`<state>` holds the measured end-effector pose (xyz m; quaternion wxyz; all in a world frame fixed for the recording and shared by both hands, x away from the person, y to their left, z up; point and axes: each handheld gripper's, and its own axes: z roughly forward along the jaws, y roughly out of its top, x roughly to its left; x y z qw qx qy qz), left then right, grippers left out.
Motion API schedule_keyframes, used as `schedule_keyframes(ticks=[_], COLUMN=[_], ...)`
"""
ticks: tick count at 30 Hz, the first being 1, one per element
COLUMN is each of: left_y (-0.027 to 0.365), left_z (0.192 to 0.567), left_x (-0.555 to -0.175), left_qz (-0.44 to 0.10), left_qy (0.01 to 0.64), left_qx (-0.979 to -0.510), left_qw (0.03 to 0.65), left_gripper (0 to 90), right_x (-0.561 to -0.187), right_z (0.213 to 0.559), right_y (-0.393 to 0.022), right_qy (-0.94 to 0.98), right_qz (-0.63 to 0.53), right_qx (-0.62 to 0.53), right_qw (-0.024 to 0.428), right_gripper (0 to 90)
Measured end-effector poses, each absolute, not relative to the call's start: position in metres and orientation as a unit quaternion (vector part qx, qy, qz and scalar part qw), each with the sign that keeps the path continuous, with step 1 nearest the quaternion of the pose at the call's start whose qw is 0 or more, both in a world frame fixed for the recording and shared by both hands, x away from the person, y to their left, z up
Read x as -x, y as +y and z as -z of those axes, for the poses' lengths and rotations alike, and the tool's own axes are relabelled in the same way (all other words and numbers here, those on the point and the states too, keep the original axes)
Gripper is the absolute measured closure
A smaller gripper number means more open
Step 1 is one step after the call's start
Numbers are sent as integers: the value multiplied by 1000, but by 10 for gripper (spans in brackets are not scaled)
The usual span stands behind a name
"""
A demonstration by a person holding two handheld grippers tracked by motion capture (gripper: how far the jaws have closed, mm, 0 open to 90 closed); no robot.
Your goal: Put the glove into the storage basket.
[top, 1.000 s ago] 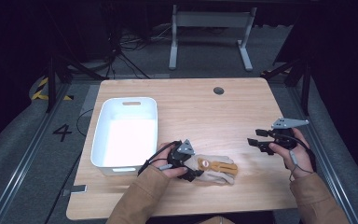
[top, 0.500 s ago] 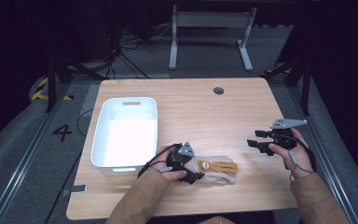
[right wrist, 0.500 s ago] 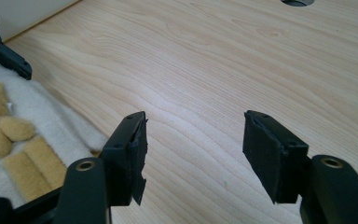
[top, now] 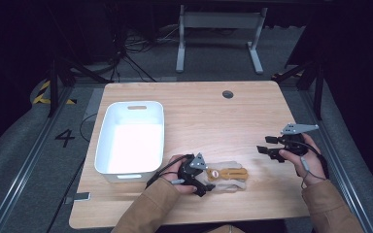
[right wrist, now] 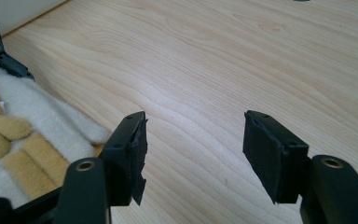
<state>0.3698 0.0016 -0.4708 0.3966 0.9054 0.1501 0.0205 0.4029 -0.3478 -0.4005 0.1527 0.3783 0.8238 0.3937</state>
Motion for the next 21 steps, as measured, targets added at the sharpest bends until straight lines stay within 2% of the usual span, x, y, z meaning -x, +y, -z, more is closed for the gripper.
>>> schedule_keyframes(ticks=[7, 13, 21], left_y=[6, 1, -4], left_z=[463, 470, 472], left_x=[-367, -364, -364], left_qz=[-14, -28, -26], left_qy=[131, 109, 103], left_qx=[-904, -918, -921], left_qw=[408, 380, 375], left_gripper=[164, 157, 126], right_x=[-403, -403, -403], right_z=[401, 401, 402], right_y=[-348, -348, -347], right_qy=[824, 824, 824], right_qz=[-394, -395, -394], right_qx=[-378, -378, -380], right_qw=[151, 147, 147], right_gripper=[402, 402, 402])
